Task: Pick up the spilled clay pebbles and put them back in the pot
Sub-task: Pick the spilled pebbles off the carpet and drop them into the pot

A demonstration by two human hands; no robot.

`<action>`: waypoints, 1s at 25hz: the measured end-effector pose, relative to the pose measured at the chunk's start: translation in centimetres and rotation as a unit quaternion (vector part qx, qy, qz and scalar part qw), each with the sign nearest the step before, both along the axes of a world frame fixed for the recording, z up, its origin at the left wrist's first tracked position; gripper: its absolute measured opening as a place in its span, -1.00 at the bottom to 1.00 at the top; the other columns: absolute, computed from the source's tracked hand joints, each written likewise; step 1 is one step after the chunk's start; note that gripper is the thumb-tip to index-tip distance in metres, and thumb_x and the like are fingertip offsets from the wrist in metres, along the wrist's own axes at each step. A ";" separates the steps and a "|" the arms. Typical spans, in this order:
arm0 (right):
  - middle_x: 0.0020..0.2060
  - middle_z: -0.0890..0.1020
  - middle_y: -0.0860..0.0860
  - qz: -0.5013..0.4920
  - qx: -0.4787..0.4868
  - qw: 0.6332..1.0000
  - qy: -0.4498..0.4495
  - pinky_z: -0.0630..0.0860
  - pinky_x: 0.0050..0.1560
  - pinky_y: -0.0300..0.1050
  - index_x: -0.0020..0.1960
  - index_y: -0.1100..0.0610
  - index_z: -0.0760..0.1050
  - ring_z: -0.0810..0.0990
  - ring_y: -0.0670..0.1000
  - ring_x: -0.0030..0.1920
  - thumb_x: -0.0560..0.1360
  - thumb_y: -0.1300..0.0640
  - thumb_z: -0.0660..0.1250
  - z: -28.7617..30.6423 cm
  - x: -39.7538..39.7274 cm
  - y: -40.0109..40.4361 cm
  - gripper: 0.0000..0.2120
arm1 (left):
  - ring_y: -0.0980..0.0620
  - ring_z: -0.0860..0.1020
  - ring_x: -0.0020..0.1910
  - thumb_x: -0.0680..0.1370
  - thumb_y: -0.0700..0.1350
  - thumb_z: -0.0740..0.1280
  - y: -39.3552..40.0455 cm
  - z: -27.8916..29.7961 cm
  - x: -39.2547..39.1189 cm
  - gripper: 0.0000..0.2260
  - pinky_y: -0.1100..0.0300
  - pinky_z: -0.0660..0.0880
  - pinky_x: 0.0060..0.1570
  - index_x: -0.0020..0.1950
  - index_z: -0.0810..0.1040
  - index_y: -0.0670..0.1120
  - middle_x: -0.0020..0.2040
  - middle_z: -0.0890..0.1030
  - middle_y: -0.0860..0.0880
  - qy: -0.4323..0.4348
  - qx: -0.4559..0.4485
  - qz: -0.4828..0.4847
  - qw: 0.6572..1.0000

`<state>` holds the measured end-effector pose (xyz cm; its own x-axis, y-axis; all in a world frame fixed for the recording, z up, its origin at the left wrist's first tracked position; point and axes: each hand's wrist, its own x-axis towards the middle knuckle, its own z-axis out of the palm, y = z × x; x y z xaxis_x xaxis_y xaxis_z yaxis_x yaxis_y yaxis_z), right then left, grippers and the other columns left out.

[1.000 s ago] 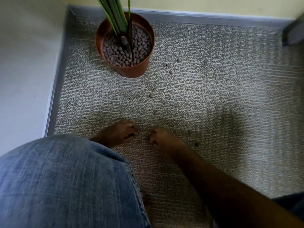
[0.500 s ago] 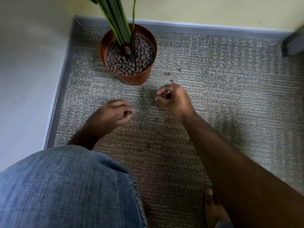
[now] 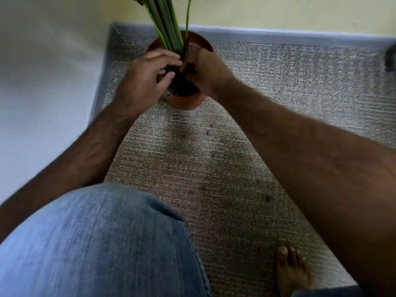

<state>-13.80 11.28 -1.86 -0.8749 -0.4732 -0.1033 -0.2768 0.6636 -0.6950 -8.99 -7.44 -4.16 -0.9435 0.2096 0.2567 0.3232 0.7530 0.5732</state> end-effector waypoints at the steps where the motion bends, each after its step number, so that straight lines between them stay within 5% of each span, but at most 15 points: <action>1: 0.09 0.61 0.03 0.002 -0.008 1.000 -0.014 0.35 -0.09 -0.43 0.27 0.24 0.57 0.56 -0.01 0.09 0.57 0.30 0.24 -0.4 0.2 0.2 -0.70 | 0.07 0.58 0.32 0.59 -0.21 0.37 -0.2 -0.4 0.6 -0.73 0.05 0.59 0.29 0.28 0.64 -0.10 0.33 0.61 -0.02 -0.001 0.007 0.001 1.000; 4: 0.16 0.61 0.26 -0.021 -0.085 0.995 -0.042 0.47 -0.07 -0.40 0.19 0.33 0.58 0.59 0.11 0.04 0.57 0.34 0.16 -1.2 1.5 1.6 -0.71 | 0.03 0.58 0.30 0.59 -0.24 0.37 -0.5 -2.3 3.4 -0.75 0.02 0.57 0.29 0.26 0.66 -0.11 0.31 0.60 0.01 0.017 0.015 0.025 0.999; 6: 0.12 0.59 0.09 -0.044 -0.067 0.997 0.022 0.51 0.04 -0.33 0.11 0.19 0.58 0.57 0.02 0.05 0.54 0.32 0.21 -1.8 2.6 3.3 -0.77 | 0.08 0.55 0.25 0.59 -0.22 0.38 -0.2 -3.9 5.4 -0.77 0.18 0.55 0.24 0.24 0.65 -0.09 0.25 0.57 0.06 0.025 0.025 0.035 0.999; 9: -0.01 0.54 -0.02 -0.095 -0.042 0.994 0.032 0.50 -0.12 -0.30 0.04 0.12 0.50 0.52 -0.06 -0.07 0.57 0.26 0.24 -4.5 4.3 6.9 -0.89 | 0.27 0.50 0.11 0.59 -0.22 0.38 1.1 -6.5 7.9 -0.79 0.44 0.46 0.08 0.21 0.64 -0.09 0.17 0.48 0.15 -0.008 0.034 -0.017 0.999; 12: -0.07 0.61 0.03 -0.117 0.021 0.988 -0.096 0.58 -0.22 -0.17 0.05 0.09 0.50 0.60 0.03 -0.12 0.57 0.27 0.25 -9.0 6.3 9.3 -0.87 | 0.20 0.55 0.04 0.57 -0.19 0.41 2.3 -9.9 8.6 -0.75 0.26 0.57 0.06 0.24 0.61 -0.03 0.20 0.49 0.12 -0.116 -0.001 -0.013 0.993; 16: 0.14 0.51 0.21 -0.114 0.087 0.976 -0.164 0.53 0.11 -0.04 0.22 0.17 0.49 0.57 0.20 0.10 0.53 0.13 0.38 -13.4 8.2 8.5 -0.71 | -0.13 0.58 0.16 0.53 -0.21 0.46 2.8 -13.2 8.0 -0.65 -0.08 0.54 0.27 0.32 0.60 -0.14 0.26 0.50 -0.14 -0.226 -0.033 0.029 0.973; 19: 0.11 0.49 0.14 -0.110 0.066 0.985 -0.112 0.49 0.15 -0.08 0.17 0.14 0.50 0.51 0.13 0.10 0.48 0.01 0.44 -14.5 8.6 6.1 -0.66 | -0.12 0.57 0.13 0.48 -0.26 0.49 2.4 -14.2 7.8 -0.70 -0.04 0.56 0.25 0.21 0.64 -0.17 0.19 0.51 -0.15 -0.217 -0.034 0.035 0.975; 25: 0.11 0.50 0.19 0.025 0.149 0.987 -0.057 0.53 0.14 0.01 0.10 0.20 0.52 0.54 0.20 0.12 0.54 0.22 0.28 -15.0 8.8 5.6 -0.84 | 0.06 0.51 -0.13 0.49 -0.32 0.45 2.4 -14.3 7.9 -0.85 0.20 0.49 0.03 0.04 0.66 -0.19 0.06 0.55 -0.14 -0.201 -0.035 0.026 0.979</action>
<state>-4.97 16.87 -16.82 -0.8259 -0.4491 -0.3409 -0.2452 0.8305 -0.5002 -1.10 -5.07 -18.49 -0.9754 0.1619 -0.1499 0.0426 0.8047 0.5921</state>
